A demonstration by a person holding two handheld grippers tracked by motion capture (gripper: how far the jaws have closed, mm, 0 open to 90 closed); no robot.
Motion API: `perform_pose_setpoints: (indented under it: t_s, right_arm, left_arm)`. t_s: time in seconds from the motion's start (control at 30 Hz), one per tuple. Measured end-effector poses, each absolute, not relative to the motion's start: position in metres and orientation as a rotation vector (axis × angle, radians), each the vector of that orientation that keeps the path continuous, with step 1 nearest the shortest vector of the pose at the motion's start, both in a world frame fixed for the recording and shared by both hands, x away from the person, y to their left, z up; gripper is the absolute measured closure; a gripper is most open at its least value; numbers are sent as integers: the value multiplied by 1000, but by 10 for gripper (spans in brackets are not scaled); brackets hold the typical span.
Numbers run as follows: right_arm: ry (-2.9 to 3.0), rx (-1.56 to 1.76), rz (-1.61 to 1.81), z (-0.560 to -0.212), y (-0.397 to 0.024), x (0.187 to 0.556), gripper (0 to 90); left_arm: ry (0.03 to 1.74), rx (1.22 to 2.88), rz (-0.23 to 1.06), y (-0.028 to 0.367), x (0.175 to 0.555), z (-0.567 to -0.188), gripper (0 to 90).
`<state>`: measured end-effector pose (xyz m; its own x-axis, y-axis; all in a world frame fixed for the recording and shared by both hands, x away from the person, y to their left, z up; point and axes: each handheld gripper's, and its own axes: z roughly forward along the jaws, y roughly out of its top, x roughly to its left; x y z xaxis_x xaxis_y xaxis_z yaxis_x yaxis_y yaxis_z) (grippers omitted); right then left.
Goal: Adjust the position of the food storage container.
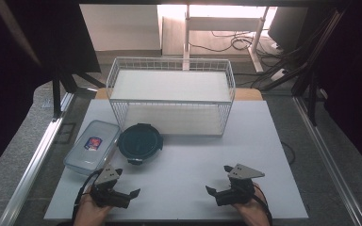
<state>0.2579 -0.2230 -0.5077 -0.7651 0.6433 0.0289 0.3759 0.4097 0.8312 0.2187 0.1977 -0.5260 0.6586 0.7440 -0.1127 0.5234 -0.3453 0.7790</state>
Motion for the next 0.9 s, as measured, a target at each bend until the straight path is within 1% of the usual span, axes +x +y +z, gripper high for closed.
perform_pose_setpoints:
  t_s: [0.17, 0.33, 0.43, 0.47, 0.53, 0.67, 0.73, 0.77, 0.87, 0.9]
  right_arm:
    - [2366, 894, 1271, -507, -224, 258, 3]
    - [2374, 903, 1241, -508, -224, 259, 6]
    - [2375, 906, 1233, -508, -224, 259, 7]
    - [2378, 907, 1229, -508, -224, 259, 8]
    - [2380, 911, 1225, -509, -223, 259, 10]
    - [2375, 915, 1220, -509, -222, 259, 18]
    - [2373, 913, 1220, -509, -221, 258, 21]
    - [2374, 914, 1221, -509, -221, 258, 22]
    - [2381, 909, 1222, -509, -219, 258, 28]
    - [2387, 909, 1218, -510, -219, 258, 31]
  left_arm:
    - [1018, 2063, 298, 197, 220, -525, 19]
    - [1028, 2059, 272, 195, 220, -524, 21]
    - [1029, 2027, 250, 197, 221, -522, 21]
    - [1035, 2020, 241, 198, 221, -520, 28]
    - [1040, 2021, 235, 199, 222, -519, 69]
    - [1068, 2017, 251, 201, 223, -514, 219]
    - [1082, 2007, 257, 204, 226, -513, 349]
    - [1096, 1995, 260, 205, 227, -512, 440]
    - [1143, 1954, 297, 212, 237, -507, 640]
    - [1152, 1933, 299, 214, 241, -505, 724]
